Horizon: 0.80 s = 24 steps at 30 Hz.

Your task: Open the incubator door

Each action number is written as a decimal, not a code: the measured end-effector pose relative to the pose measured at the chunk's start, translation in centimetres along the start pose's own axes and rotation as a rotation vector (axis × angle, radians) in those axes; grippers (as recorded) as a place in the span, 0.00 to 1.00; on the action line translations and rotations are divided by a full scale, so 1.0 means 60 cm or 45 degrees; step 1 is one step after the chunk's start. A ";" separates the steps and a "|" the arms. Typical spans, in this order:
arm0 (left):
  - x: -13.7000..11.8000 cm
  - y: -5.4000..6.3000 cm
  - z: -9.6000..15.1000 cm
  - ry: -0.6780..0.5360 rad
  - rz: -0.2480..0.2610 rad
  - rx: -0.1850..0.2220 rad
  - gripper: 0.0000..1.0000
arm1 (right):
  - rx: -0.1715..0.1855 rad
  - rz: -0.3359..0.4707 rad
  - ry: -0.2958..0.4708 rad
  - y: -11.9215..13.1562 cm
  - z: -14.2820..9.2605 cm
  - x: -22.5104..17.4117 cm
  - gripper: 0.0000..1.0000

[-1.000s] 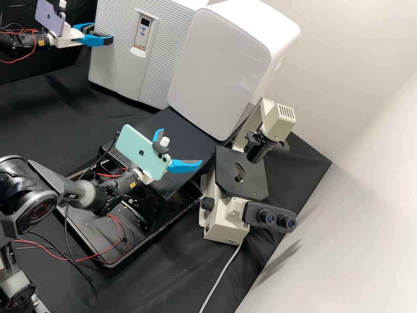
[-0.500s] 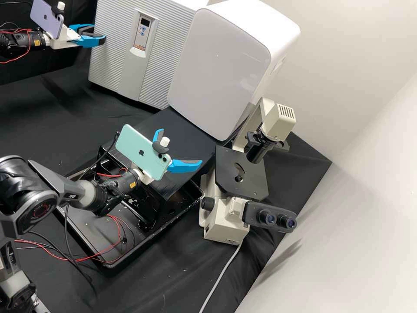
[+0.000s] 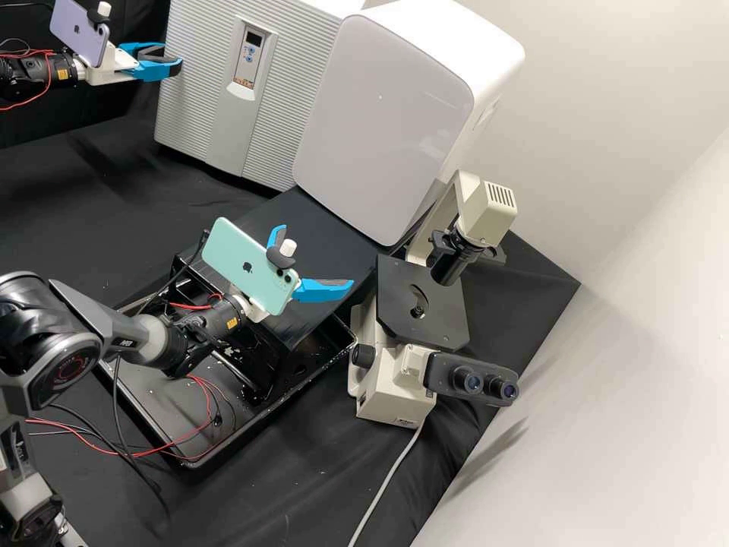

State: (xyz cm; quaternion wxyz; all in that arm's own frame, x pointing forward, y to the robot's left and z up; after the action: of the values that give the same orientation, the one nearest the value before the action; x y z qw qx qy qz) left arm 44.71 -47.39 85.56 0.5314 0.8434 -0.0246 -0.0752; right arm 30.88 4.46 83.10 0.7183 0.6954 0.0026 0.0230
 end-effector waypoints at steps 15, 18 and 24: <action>-0.013 0.001 0.005 -0.007 -0.009 0.001 0.00 | 0.000 0.000 0.000 0.000 0.000 0.000 1.00; -0.017 0.002 0.008 -0.017 -0.016 0.015 0.00 | 0.000 0.000 0.000 0.000 0.000 0.000 1.00; -0.025 0.003 0.008 -0.039 -0.025 0.022 0.00 | 0.000 0.000 0.000 0.000 0.000 0.000 1.00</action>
State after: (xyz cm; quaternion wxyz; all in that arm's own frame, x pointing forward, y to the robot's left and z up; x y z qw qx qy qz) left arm 43.17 -47.72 85.65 0.5230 0.8468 -0.0251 -0.0930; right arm 30.88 4.46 83.10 0.7183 0.6954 0.0026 0.0230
